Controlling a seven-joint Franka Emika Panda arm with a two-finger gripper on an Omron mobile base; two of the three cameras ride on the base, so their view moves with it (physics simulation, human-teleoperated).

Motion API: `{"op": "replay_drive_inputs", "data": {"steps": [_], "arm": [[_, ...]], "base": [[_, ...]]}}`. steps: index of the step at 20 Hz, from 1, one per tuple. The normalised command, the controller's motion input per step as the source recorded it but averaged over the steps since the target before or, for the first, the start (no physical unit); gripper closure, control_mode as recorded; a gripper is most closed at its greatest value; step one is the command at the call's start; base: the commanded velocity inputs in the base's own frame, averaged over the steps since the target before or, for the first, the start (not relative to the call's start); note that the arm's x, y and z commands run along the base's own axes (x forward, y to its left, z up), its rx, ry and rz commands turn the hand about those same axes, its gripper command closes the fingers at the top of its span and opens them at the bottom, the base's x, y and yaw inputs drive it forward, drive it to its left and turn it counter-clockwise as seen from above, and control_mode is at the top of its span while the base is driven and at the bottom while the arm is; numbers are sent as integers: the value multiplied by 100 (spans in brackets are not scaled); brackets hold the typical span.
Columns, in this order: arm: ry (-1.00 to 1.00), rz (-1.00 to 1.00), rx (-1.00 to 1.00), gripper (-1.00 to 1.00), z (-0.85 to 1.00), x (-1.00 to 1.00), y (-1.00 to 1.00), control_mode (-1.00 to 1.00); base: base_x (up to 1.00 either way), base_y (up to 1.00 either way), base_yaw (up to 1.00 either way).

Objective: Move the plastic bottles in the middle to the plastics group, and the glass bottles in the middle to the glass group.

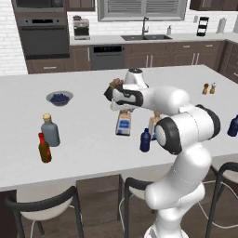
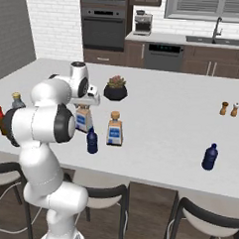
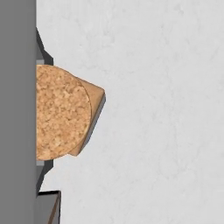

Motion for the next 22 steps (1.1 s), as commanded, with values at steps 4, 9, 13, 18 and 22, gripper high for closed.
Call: {"op": "replay_drive_inputs", "data": {"steps": [4,9,13,18,22], "arm": [[0,25,0,100,19,-25,100,-100],[1,22,-1,100,3,-21,96,-100],[0,10,0,100,0,0,81,-100],[0,7,0,100,-4,0,58,-100],[0,5,0,100,0,0,64,-100]], "base": [[0,0,0],[0,0,0],[0,0,0],[0,0,0],[0,0,0]]}}
